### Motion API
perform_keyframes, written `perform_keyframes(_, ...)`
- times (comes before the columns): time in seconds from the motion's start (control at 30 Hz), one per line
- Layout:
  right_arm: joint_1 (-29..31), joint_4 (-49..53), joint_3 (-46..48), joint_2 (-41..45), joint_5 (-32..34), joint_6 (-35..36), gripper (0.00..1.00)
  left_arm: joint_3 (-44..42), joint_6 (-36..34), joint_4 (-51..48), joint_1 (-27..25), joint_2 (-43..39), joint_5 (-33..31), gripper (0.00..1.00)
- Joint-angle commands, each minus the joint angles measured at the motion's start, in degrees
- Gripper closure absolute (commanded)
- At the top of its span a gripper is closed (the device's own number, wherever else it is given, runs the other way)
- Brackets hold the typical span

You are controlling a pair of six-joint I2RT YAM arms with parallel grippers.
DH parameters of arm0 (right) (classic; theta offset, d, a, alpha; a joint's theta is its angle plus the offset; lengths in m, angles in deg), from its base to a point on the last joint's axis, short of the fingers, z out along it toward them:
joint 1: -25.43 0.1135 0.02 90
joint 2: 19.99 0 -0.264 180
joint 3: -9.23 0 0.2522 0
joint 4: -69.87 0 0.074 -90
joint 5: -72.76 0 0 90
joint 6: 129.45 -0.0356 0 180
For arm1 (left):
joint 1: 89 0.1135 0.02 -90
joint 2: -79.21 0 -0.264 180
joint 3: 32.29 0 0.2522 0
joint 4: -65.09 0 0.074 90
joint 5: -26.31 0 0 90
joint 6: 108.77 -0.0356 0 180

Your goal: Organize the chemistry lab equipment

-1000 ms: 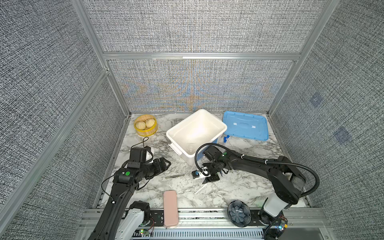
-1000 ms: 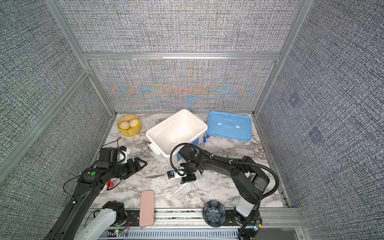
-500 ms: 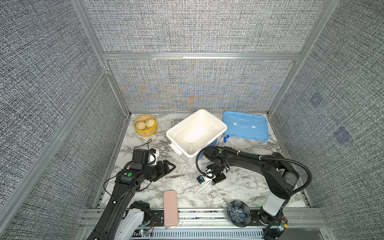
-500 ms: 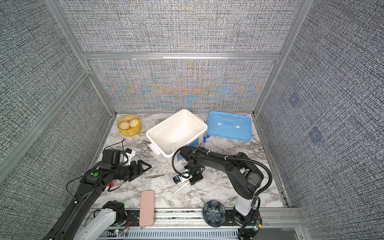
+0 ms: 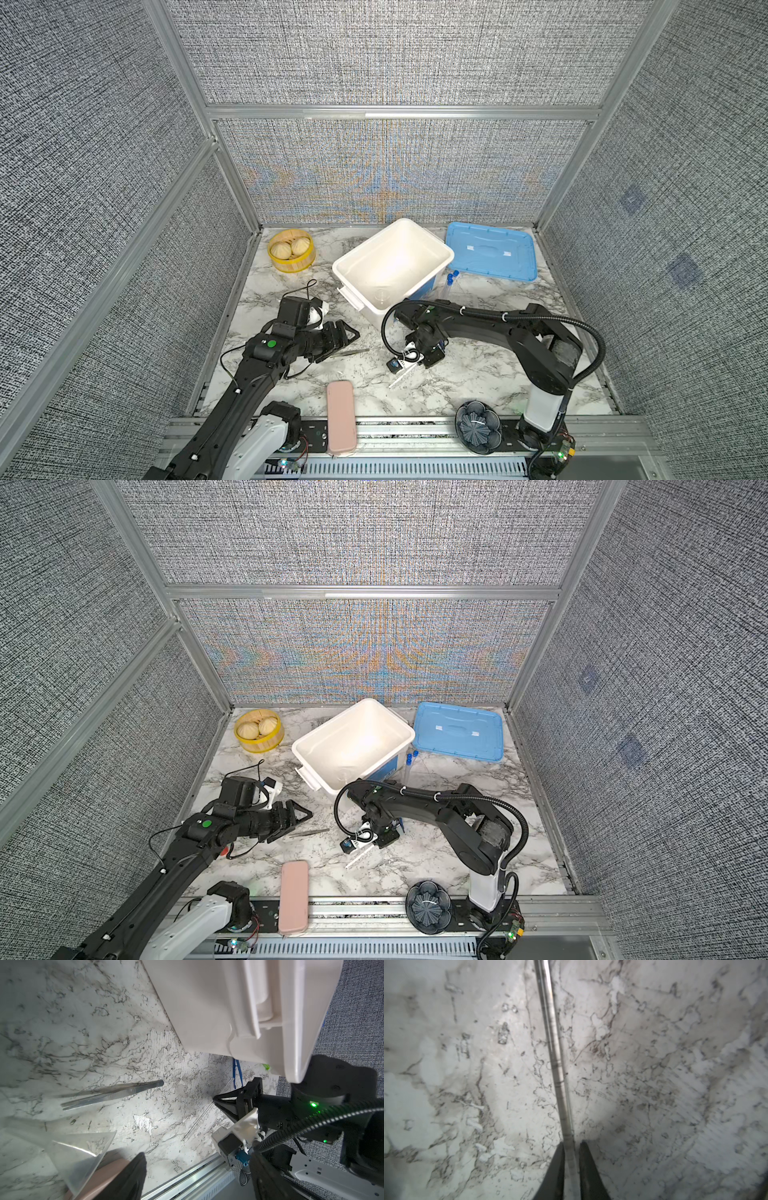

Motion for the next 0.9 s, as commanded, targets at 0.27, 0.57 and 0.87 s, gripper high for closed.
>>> perform_keyframes(0.27, 5.11, 5.29, 0.7, -2.91, 8.42, -5.81, 1.0, -1.39, 2.94, 4.28, -0.08, 1.63, 0.38, 0.21)
perform_keyframes(0.57, 1.9, -6.42, 5.0, 7.67, -4.46, -12.61, 1.0, -4.87, 6.31, 12.06, -0.14, 3.07, 4.97, 0.21)
perform_keyframes(0.87, -1.1, -20.47, 11.9, 13.22, -11.89, -20.45, 1.0, -5.0, 6.19, 15.13, -1.55, 8.07, 5.22, 0.21)
